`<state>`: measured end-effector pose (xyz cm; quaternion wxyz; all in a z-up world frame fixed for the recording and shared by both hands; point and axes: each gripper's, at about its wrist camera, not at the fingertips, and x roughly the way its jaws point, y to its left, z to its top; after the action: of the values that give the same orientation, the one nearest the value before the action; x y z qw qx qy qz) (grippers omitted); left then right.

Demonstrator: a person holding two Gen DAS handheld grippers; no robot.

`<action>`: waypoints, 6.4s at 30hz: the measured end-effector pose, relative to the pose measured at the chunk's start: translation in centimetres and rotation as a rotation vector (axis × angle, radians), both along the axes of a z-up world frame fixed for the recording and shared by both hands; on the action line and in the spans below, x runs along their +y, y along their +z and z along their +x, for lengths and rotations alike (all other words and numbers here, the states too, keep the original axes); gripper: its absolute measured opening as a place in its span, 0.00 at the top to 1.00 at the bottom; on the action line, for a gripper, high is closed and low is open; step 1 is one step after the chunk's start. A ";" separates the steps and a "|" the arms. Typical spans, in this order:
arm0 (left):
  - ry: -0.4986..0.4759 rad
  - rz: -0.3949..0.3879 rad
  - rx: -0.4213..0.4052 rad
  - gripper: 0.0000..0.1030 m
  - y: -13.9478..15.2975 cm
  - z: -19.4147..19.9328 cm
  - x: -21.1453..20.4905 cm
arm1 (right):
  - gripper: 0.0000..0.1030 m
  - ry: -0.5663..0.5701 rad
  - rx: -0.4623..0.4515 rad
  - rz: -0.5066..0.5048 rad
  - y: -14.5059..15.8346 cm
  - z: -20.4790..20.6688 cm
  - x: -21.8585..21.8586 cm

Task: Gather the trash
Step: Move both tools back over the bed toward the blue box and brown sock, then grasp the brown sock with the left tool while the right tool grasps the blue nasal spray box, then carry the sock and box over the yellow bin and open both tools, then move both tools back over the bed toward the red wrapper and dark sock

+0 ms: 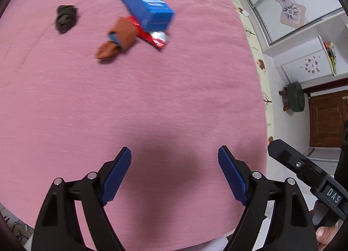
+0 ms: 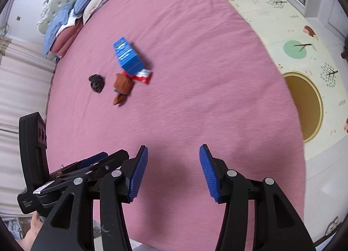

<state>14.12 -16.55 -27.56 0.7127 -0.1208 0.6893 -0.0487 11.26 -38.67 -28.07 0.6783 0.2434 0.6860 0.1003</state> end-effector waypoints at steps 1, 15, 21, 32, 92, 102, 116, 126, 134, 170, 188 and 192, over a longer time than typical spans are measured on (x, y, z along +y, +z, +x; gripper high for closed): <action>0.005 0.005 -0.002 0.21 0.0 0.2 0.9 | 0.48 0.004 -0.002 -0.001 -0.1 0.2 0.6; 0.110 0.070 -0.032 0.17 -1.7 5.6 7.5 | 0.33 0.131 -0.015 -0.007 -1.7 7.7 7.3; 0.126 0.096 -0.016 0.17 -3.7 8.9 8.6 | 0.33 0.181 -0.010 -0.003 -3.6 11.3 9.1; 0.086 0.094 0.000 0.17 -8.4 14.0 9.0 | 0.33 0.199 0.003 -0.004 -7.7 17.9 11.2; 0.038 -0.153 0.144 0.68 -4.8 -4.5 -0.3 | 0.54 -0.023 0.140 0.027 -3.3 -3.6 1.4; -0.109 -0.155 0.182 0.68 -4.5 -5.9 -9.4 | 0.54 -0.191 0.165 0.047 -2.4 -8.8 -6.4; -0.260 -0.174 0.197 0.68 -4.7 -3.3 -23.9 | 0.54 -0.366 0.169 0.032 -2.9 -10.4 -20.9; -0.367 -0.183 0.193 0.68 -5.2 0.8 -32.0 | 0.54 -0.501 0.155 0.006 -4.1 -9.6 -29.6; -0.395 -0.184 0.198 0.67 -6.6 4.6 -36.0 | 0.53 -0.524 0.171 0.029 -6.5 -6.9 -33.6; -0.305 -0.148 0.126 0.18 -3.8 4.4 -27.1 | 0.37 -0.436 0.178 0.034 -5.1 -3.5 -27.1; -0.115 -0.102 0.072 0.17 -2.0 -0.4 -9.8 | 0.37 -0.207 0.164 0.066 -3.5 -3.6 -9.8; -0.057 -0.093 0.072 0.17 -2.3 -1.0 -5.4 | 0.37 -0.151 0.159 0.075 -3.6 -3.2 -6.1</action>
<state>13.14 -21.98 -29.85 0.6795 -0.1359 0.7144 -0.0968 8.08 -44.80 -31.65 0.6179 0.3269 0.7130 0.0549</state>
